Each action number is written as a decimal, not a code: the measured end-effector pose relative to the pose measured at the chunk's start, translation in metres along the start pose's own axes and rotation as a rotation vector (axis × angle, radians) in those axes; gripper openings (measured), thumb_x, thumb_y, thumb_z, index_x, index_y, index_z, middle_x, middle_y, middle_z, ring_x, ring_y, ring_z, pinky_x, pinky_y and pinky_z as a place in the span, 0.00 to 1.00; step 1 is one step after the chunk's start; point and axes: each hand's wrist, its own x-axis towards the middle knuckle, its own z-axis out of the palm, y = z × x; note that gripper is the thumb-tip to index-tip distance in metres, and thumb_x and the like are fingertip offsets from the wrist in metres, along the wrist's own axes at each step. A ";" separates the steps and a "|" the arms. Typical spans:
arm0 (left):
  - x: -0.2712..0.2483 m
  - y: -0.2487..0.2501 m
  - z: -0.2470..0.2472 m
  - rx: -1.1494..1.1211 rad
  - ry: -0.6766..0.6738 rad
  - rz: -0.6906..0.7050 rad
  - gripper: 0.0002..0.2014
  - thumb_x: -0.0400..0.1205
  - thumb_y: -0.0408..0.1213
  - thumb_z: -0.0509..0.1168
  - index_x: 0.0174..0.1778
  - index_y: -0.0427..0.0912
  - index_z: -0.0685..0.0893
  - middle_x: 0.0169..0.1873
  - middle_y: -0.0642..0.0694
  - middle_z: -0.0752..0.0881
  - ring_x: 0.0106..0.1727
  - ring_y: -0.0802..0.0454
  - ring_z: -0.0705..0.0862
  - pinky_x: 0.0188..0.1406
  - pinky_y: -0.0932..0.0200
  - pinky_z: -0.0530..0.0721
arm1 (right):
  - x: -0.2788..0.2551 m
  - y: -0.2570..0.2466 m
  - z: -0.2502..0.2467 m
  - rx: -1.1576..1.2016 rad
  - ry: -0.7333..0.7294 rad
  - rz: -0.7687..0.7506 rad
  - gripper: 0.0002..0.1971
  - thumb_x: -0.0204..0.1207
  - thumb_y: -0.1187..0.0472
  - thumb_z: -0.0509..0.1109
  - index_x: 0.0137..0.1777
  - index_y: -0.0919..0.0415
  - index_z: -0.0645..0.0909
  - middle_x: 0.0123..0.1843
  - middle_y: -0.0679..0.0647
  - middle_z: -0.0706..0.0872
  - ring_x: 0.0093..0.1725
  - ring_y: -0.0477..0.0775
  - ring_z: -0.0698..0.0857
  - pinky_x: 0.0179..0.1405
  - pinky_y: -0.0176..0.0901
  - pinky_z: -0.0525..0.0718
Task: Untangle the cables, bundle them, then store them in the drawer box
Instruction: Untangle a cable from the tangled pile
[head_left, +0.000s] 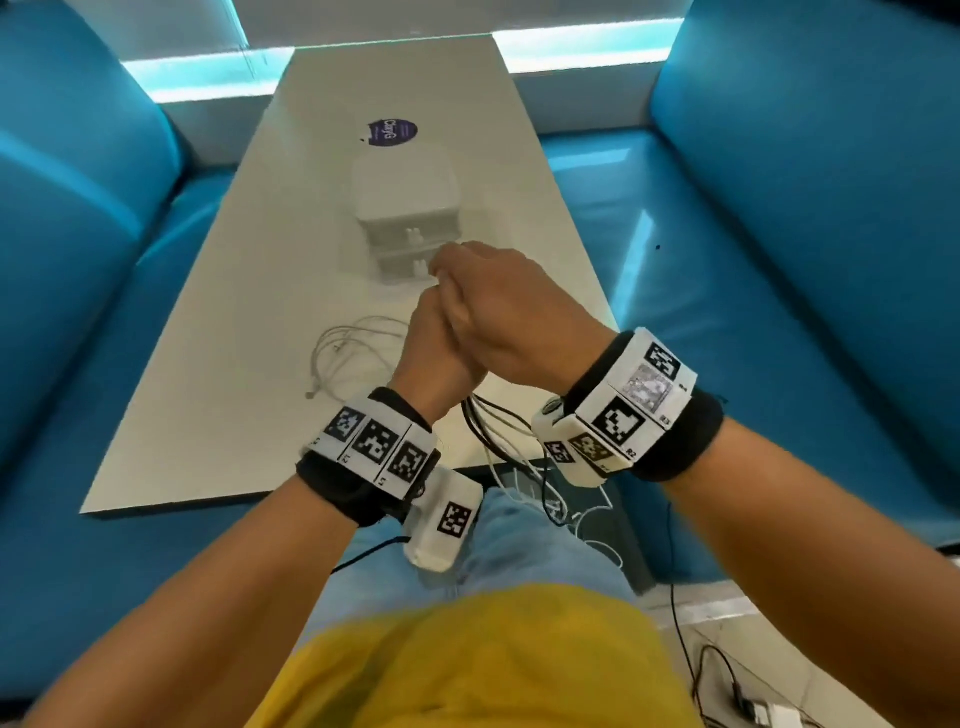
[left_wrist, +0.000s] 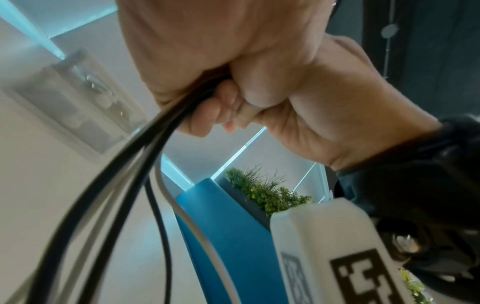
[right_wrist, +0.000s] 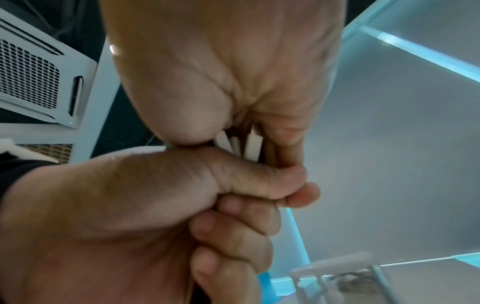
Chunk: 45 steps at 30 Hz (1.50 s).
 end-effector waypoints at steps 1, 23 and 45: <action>-0.002 -0.004 -0.006 0.024 0.029 0.052 0.17 0.73 0.15 0.68 0.57 0.29 0.79 0.39 0.59 0.76 0.41 0.66 0.76 0.42 0.73 0.77 | 0.002 -0.004 0.001 0.011 -0.002 -0.044 0.13 0.83 0.62 0.54 0.59 0.68 0.76 0.52 0.61 0.83 0.47 0.63 0.82 0.49 0.55 0.79; -0.056 -0.140 -0.142 -0.473 0.593 -0.647 0.06 0.80 0.35 0.70 0.39 0.47 0.82 0.20 0.56 0.70 0.21 0.57 0.61 0.17 0.65 0.63 | 0.115 -0.055 0.176 -0.188 -0.544 -0.159 0.17 0.81 0.66 0.63 0.67 0.55 0.81 0.62 0.57 0.78 0.59 0.60 0.82 0.46 0.43 0.73; -0.036 -0.112 -0.069 -0.866 0.362 -0.443 0.06 0.78 0.40 0.71 0.35 0.49 0.86 0.23 0.53 0.64 0.23 0.58 0.60 0.22 0.63 0.59 | 0.058 -0.013 0.104 0.687 -0.155 0.206 0.12 0.75 0.69 0.73 0.43 0.51 0.75 0.36 0.52 0.87 0.28 0.39 0.81 0.33 0.37 0.79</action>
